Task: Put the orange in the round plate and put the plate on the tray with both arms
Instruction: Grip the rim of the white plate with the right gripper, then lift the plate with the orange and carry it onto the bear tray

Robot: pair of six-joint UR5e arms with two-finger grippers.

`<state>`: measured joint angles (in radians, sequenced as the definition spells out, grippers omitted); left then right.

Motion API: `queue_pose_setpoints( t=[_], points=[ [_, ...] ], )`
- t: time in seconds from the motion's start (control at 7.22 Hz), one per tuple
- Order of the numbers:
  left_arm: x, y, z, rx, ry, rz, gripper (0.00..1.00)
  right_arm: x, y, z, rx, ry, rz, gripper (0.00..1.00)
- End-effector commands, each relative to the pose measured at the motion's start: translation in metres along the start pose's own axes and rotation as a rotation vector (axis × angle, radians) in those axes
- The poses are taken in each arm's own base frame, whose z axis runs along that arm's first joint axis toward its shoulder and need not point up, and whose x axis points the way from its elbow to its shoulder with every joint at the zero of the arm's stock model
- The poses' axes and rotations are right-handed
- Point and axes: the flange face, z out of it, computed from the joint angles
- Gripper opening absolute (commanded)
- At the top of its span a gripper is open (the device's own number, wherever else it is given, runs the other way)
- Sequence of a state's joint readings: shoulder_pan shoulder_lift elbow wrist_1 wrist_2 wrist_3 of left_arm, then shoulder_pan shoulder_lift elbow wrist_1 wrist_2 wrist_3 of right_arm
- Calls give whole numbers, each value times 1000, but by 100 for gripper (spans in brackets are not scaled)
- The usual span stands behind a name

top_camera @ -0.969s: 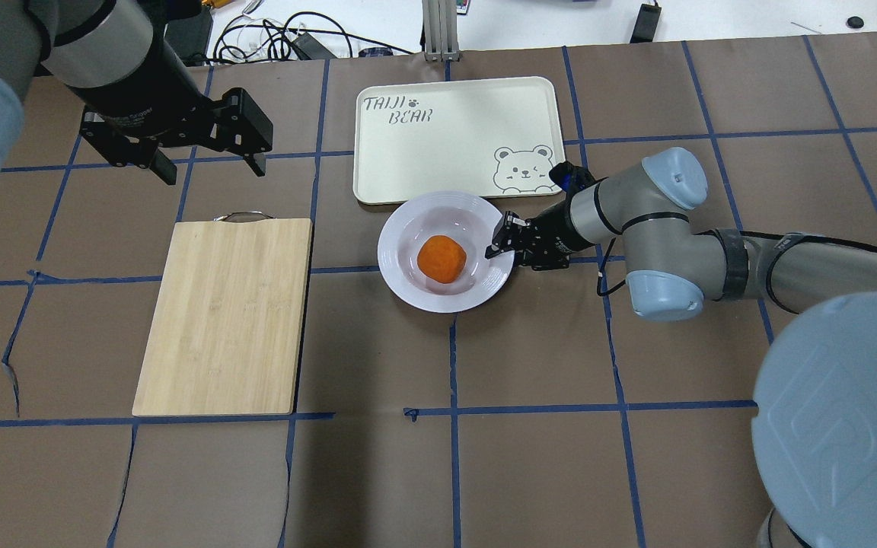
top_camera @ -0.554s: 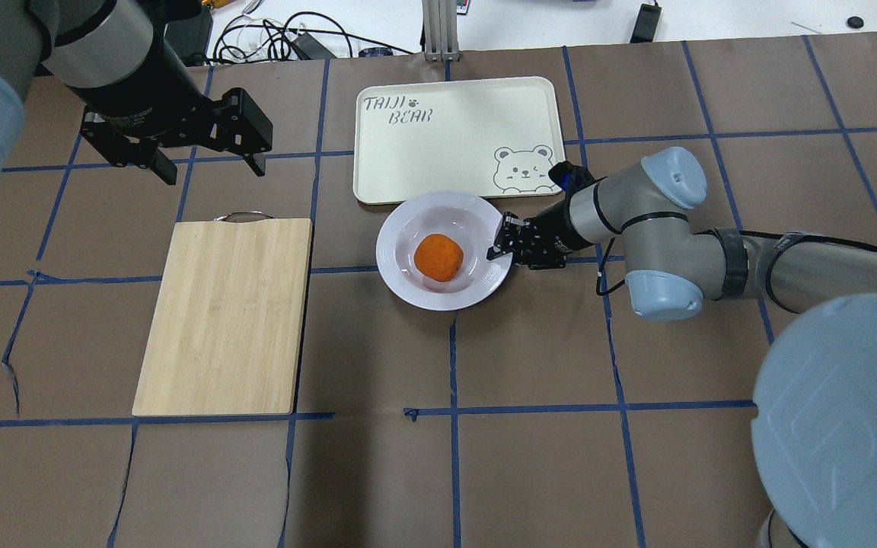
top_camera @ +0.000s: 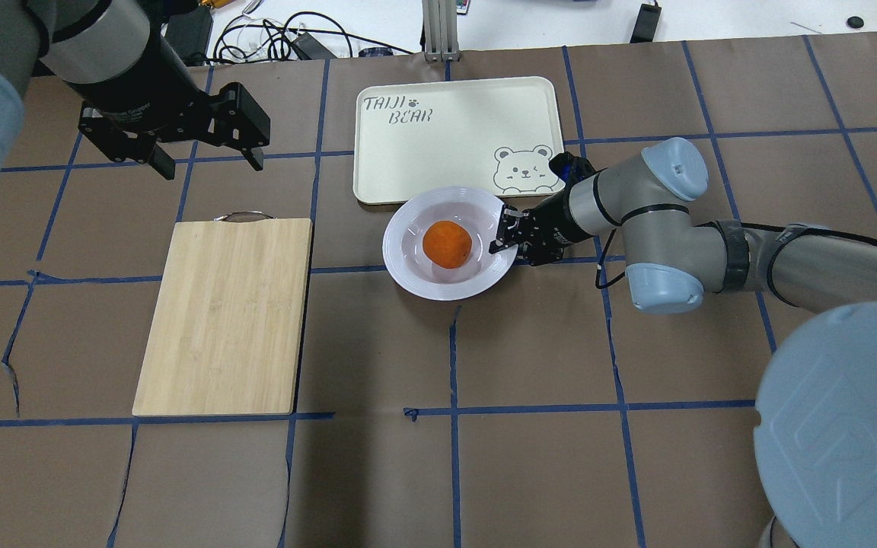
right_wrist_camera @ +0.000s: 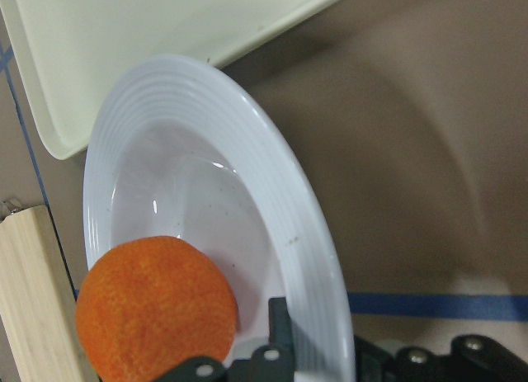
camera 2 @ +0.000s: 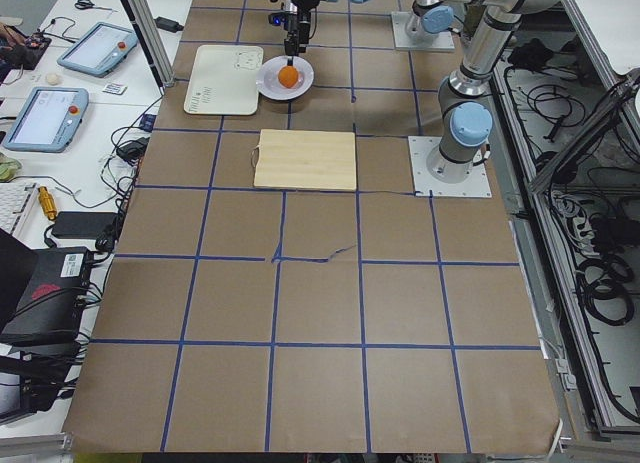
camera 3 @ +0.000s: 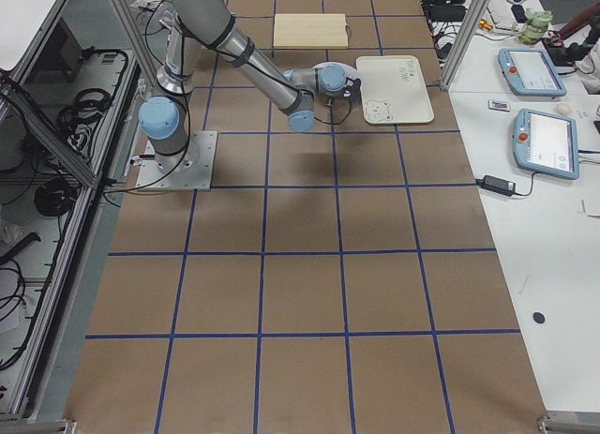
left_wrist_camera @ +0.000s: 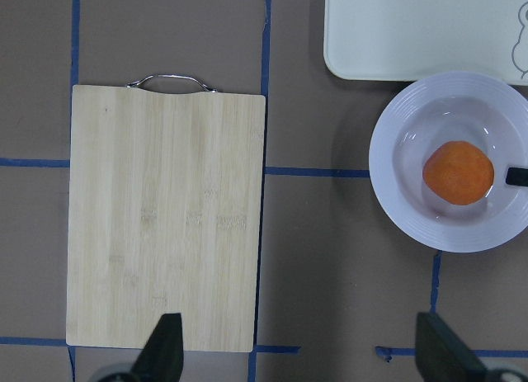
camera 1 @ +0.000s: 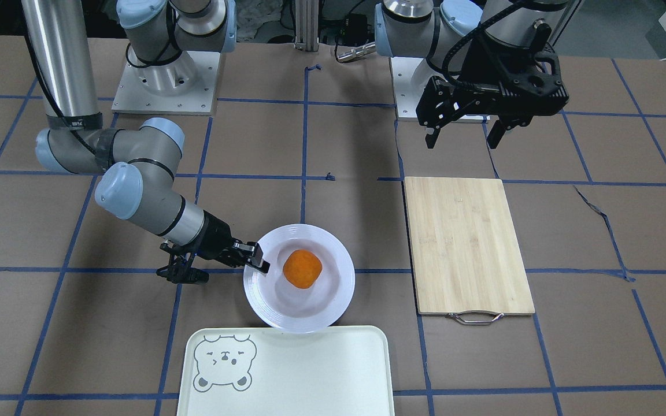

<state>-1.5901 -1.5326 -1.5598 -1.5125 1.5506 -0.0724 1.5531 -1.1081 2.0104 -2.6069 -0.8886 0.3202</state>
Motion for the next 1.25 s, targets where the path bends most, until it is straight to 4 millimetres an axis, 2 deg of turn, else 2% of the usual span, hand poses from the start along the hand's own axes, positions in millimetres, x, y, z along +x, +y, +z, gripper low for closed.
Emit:
queue_pose_setpoints(
  t=[0.0,0.83,1.11],
  points=[
    [-1,-1,2,2,-5,0,100,-10,-4,-12,25,-4,-14,0],
    [-2,-7,5,14,0,-3,100,-10,-5,-16,25,-30,-4,0],
    [-4,-10,8,9,-2,-6,100,-22,-6,-33,37,-97,-19,0]
  ],
)
